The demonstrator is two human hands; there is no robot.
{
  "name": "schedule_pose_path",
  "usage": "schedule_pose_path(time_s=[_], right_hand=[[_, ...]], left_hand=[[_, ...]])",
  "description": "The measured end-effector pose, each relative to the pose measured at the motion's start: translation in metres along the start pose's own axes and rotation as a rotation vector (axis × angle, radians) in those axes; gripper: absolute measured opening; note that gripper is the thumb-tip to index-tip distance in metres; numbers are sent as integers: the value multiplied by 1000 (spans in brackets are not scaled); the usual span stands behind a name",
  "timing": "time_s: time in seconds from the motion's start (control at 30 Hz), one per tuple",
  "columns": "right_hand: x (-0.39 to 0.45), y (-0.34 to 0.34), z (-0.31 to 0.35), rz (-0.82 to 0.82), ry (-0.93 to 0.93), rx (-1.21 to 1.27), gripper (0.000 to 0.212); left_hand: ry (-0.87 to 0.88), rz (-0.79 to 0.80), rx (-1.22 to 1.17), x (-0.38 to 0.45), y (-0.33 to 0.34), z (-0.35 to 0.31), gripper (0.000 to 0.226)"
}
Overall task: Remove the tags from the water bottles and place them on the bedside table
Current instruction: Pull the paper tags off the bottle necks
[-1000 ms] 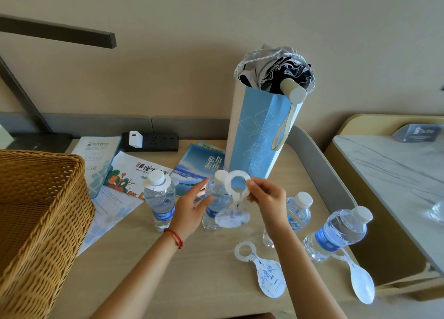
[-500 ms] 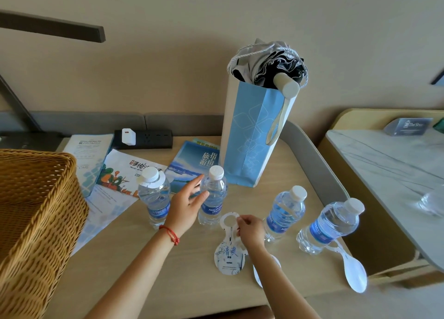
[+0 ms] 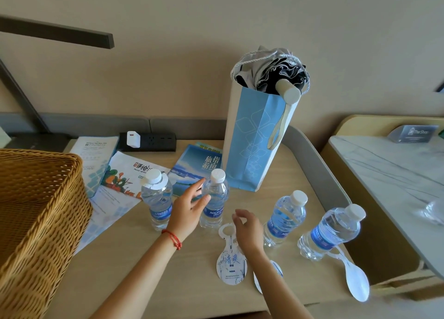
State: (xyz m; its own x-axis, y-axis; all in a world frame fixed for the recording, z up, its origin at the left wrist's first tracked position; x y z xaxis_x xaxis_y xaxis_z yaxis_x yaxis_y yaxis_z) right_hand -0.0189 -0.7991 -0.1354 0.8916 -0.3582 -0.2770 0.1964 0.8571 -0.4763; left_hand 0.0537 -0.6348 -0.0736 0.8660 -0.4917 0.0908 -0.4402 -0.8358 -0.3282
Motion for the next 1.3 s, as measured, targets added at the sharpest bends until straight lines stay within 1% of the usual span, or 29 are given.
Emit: schedule_pose_path(time_s=[0.17,0.23,0.33,0.4,0.5,0.6,0.7,0.83,1.03,1.3], right_hand=[[-22,-25,59,-92,-232,167,12],[-31,-32,83,-95,-333,211,9],[-41,-24,112,15,-438,246,9],[-44,-11,125,111,-465,233,11],[-40,15,137,222,-458,239,13],[-32,41,146,279,-439,222,18],[-20,61,153,301,-398,182,16],[-3,75,159,309,-320,142,25],[9,80,164,339,-269,207,25],[11,80,173,369,-244,271,16]], left_hand=[[10,-33,-25,-22,-2,-7,46],[14,-63,-35,-37,-7,-9,43],[39,-201,32,-61,-26,-13,35],[55,-289,73,-75,-42,-14,30],[45,-390,125,-90,-65,-12,29],[1,-445,147,-95,-85,-3,33],[-72,-419,91,-88,-96,8,41],[-140,-354,17,-71,-100,21,52],[-159,-320,-35,-56,-99,31,56],[-174,-329,-67,-48,-100,41,57]])
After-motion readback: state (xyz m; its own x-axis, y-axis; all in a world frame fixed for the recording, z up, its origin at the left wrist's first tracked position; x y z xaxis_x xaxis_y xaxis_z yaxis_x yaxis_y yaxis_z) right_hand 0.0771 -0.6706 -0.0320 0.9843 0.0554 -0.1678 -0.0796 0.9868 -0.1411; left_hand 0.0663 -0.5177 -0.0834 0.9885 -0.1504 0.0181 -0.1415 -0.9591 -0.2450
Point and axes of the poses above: each hand's wrist, its own x-axis towards the middle knuckle, its own y-axis out of the palm, z = x × y, the point moved 5 cm from there along x, towards the middle knuckle, and after that the axes turned 15 degrees about z, right-handed, at the moved point
